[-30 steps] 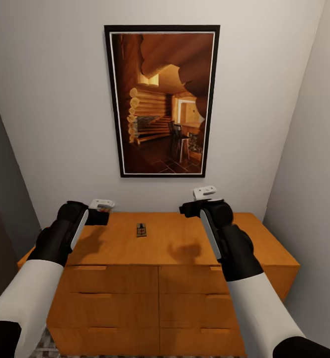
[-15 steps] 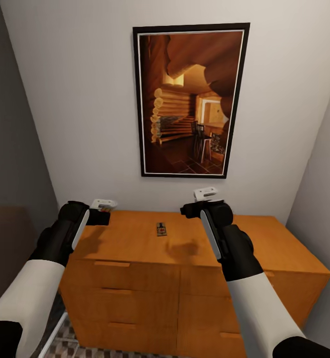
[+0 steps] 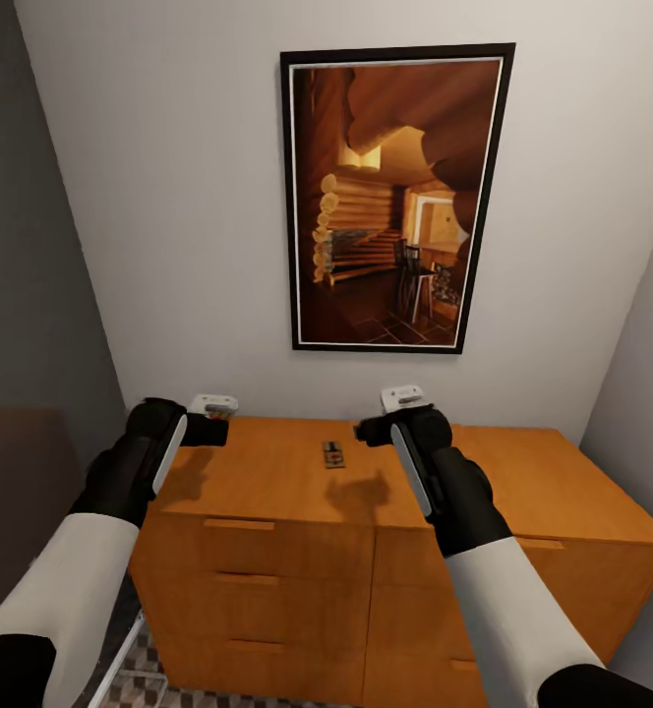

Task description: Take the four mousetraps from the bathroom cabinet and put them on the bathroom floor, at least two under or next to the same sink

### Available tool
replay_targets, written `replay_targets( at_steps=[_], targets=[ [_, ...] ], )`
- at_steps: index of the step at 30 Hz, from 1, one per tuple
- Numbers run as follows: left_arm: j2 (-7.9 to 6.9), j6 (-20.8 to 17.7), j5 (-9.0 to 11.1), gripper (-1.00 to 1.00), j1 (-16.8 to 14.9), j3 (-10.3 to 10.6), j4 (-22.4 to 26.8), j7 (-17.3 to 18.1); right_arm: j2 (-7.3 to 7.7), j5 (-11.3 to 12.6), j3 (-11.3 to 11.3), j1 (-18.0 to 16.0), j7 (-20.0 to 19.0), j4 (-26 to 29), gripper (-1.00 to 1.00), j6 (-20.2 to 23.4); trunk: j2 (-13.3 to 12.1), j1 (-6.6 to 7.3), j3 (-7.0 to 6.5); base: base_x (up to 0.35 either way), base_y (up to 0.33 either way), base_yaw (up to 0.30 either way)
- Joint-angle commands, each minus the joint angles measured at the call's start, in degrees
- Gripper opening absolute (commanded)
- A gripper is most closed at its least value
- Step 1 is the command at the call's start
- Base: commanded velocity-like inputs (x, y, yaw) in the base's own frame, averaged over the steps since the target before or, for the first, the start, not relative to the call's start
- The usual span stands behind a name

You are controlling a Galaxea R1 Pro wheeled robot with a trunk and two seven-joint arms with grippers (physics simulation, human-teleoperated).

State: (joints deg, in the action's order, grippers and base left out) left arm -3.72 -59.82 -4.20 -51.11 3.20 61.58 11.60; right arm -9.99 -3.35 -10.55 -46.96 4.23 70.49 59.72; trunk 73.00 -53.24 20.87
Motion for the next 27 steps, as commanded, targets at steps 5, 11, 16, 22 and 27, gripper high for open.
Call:
replay_targets(
  at_steps=[5, 11, 16, 22, 27],
  targets=[
    [2.74, -0.2, -1.5, -1.00, 0.0, 0.2, 0.1, 0.4, -0.01, -0.3, 0.4, -2.1, 0.1, -6.2, 1.00, 0.3, 0.0, 0.00, 0.07, 0.001, 0.003, 0.000],
    [4.13, -0.2, -1.6, -1.00, 0.0, 0.2, 0.1, 0.4, -0.01, -0.2, 2.1, -7.0, 0.0, -11.4, 1.00, 0.3, 0.0, 0.00, 0.07, 0.000, 0.000, 0.000],
    [4.50, -0.2, -1.7, -1.00, 0.0, 0.2, 0.2, 0.4, -0.01, -0.3, 2.5, -8.5, -0.3, -12.2, 1.00, 0.3, 0.0, 0.00, 0.07, 0.004, 0.005, 0.000],
    [4.55, -0.2, -1.7, -1.00, 0.0, 0.2, 0.2, 0.4, -0.01, -0.1, 2.5, -8.8, -0.5, -12.2, 1.00, 0.3, 0.0, 0.00, 0.07, 0.084, 0.130, 0.000],
    [4.52, -0.2, -1.7, -1.00, 0.0, 0.3, 0.2, 0.4, -0.01, 2.2, 2.6, -8.8, -0.5, -12.2, 1.00, 0.3, 0.0, 0.00, 0.07, 0.126, 0.173, 0.000]
  ],
)
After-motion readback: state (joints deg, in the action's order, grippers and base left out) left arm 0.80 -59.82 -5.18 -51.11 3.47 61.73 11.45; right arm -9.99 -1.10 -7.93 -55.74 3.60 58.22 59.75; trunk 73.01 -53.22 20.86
